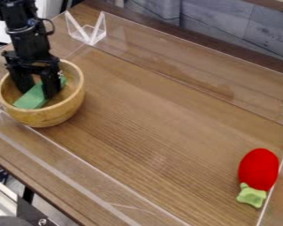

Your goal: Remove the green stick from the brown bowl and put it on the table

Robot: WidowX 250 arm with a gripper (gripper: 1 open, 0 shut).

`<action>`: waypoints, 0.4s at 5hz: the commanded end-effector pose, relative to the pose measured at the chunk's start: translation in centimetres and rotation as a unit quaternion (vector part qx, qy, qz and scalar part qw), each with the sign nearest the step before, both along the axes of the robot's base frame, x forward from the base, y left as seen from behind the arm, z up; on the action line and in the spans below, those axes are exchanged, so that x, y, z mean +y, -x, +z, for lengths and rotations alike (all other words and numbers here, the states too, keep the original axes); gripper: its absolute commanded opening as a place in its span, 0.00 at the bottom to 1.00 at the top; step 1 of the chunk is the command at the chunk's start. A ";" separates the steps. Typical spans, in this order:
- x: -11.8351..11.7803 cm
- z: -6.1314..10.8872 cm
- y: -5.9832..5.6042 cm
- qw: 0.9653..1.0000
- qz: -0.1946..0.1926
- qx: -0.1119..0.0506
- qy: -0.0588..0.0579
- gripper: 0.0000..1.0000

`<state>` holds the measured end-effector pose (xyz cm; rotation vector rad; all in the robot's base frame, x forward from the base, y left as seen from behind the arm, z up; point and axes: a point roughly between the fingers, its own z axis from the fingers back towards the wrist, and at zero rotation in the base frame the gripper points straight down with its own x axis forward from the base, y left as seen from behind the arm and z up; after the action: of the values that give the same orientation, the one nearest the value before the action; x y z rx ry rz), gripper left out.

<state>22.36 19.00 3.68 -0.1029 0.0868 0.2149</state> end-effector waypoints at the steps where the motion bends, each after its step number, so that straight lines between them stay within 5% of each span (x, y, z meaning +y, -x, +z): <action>1: 1.2 0.7 -0.5 1.000 0.005 -0.015 -0.007 1.00; 2: 1.2 0.6 -0.7 1.000 0.005 -0.013 -0.002 1.00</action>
<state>22.67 19.37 3.45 -0.1222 0.0915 0.2278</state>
